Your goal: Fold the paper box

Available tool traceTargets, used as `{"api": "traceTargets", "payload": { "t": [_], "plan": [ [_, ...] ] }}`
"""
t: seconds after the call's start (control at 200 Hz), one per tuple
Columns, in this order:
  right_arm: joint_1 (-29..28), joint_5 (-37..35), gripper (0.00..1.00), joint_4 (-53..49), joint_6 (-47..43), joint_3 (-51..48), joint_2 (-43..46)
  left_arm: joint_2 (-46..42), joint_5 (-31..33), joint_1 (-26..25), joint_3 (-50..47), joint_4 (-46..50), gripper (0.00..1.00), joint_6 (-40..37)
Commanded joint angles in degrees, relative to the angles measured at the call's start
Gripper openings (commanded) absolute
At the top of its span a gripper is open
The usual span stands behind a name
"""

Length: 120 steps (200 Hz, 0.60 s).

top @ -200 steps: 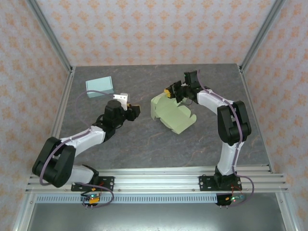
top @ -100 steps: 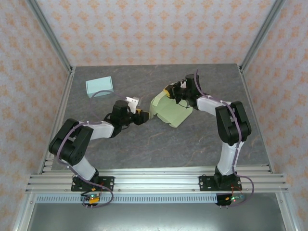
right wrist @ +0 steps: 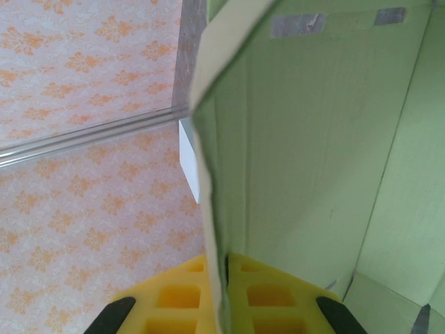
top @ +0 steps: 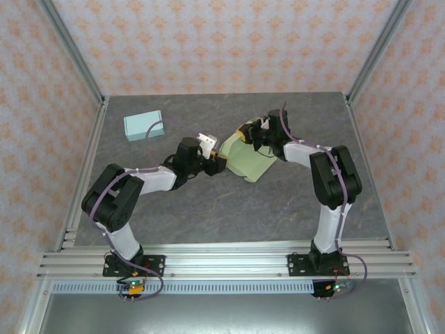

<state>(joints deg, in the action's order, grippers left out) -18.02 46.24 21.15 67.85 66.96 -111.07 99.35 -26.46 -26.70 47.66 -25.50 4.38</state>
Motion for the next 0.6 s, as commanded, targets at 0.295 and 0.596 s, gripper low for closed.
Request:
{"api": "traceTargets", "payload": {
  "t": [0.295,0.596],
  "plan": [
    [-3.22,-4.12,0.08,-0.26,1.4,-0.94,-0.86,0.86,11.39,-2.4,0.61,0.1,0.51,-0.21],
    [-3.34,-3.89,0.13,3.34,-4.91,2.4,-4.03,-4.29,2.26,-0.89,-3.37,-4.05,0.54,2.04]
  ]
}}
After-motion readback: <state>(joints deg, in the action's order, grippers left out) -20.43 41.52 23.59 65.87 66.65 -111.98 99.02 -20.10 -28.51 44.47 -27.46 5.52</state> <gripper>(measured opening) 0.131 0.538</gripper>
